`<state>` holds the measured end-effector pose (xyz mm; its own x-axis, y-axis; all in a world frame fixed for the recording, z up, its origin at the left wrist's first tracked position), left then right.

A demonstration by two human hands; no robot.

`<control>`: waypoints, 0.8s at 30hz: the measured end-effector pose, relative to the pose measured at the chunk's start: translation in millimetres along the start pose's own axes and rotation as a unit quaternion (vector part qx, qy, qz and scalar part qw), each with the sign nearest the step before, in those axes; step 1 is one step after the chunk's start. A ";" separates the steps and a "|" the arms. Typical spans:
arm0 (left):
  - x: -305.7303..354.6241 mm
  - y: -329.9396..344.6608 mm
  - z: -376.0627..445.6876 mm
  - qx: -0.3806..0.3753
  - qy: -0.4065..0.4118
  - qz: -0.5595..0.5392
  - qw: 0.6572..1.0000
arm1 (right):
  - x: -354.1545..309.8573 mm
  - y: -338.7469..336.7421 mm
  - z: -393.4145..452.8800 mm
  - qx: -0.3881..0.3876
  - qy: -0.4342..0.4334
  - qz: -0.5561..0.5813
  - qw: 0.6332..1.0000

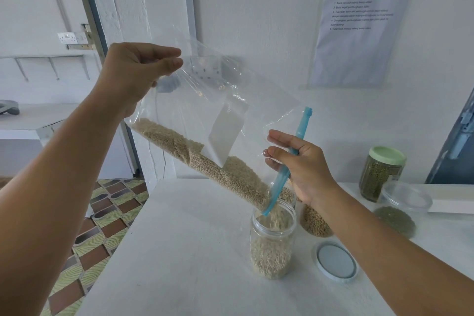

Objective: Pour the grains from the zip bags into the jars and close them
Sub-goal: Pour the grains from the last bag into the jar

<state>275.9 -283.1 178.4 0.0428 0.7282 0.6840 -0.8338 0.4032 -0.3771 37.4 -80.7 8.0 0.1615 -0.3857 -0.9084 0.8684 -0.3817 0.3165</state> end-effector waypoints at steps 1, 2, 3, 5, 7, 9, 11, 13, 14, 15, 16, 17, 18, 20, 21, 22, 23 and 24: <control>-0.3 0.2 -0.2 0.000 0.000 -0.002 1.000 | 0.2 -0.1 0.0 0.000 0.000 0.000 1.000; -0.1 0.5 -0.5 -0.001 -0.001 -0.003 1.000 | 0.6 -0.2 0.1 -0.001 -0.001 0.000 1.000; 0.4 0.8 -1.0 -0.002 -0.002 -0.004 1.000 | 1.0 -0.4 0.0 -0.001 -0.001 0.000 1.000; 1.2 1.9 -0.9 -0.003 -0.003 -0.006 1.000 | 1.4 -1.1 -0.1 0.000 -0.002 -0.001 1.000; 1.2 2.1 -1.3 -0.001 -0.006 -0.008 1.000 | 2.2 -1.3 0.2 0.000 -0.001 -0.002 1.000; 1.7 2.8 -2.1 -0.002 -0.006 -0.008 1.000 | 3.4 -1.8 0.2 0.001 -0.001 -0.004 1.000; 2.2 2.9 -2.6 -0.004 -0.006 -0.009 1.000 | 4.6 -2.5 0.3 0.002 -0.001 -0.006 1.000; 2.3 2.9 -3.1 -0.004 -0.005 -0.010 1.000 | 5.4 -3.1 0.4 0.001 -0.001 -0.007 1.000; 2.1 3.0 -3.4 -0.005 -0.005 -0.009 1.000 | 5.8 -3.0 0.5 0.001 -0.001 -0.007 1.000; 2.0 3.2 -3.6 -0.006 -0.004 -0.008 1.000 | 6.0 -2.9 0.6 0.001 -0.001 -0.007 1.000; 2.1 3.7 -3.7 -0.007 -0.003 -0.007 1.000 | 6.2 -3.0 0.5 0.002 -0.001 -0.006 1.000; 2.2 4.1 -3.5 -0.008 -0.002 -0.005 1.000 | 6.4 -3.0 0.5 0.001 -0.001 -0.006 1.000; 2.3 4.2 -3.5 -0.009 -0.002 -0.003 1.000 | 6.5 -3.1 0.6 0.001 -0.001 -0.006 1.000; 2.3 3.7 -3.7 -0.008 -0.002 0.002 1.000 | 6.7 -3.2 1.0 0.001 -0.002 -0.008 1.000; 2.4 3.5 -3.8 -0.009 -0.003 0.002 1.000 | 6.7 -3.2 1.1 0.002 -0.003 -0.008 1.000; 2.4 3.4 -4.0 -0.008 -0.004 0.002 1.000 | 6.9 -3.3 1.2 0.002 -0.002 -0.009 1.000; 2.3 3.6 -4.0 -0.008 -0.003 0.002 1.000 | 7.1 -3.3 1.4 0.002 -0.002 -0.009 1.000; 2.3 3.9 -4.3 -0.007 -0.003 0.001 1.000 | 7.4 -3.4 1.4 0.002 -0.002 -0.009 1.000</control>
<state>275.2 -277.5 175.8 0.0372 0.7263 0.6863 -0.8257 0.4092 -0.3883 35.0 -83.4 0.6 0.1439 -0.3813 -0.9132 0.8694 -0.3921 0.3008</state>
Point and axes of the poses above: each hand's wrist, its own z-axis towards the middle knuckle, its own y-axis out of the palm, x = y × z, the point moved 4 cm from there along z, towards the middle knuckle, and after that the axes turned 11 degrees about -x, right-handed, at the moved point
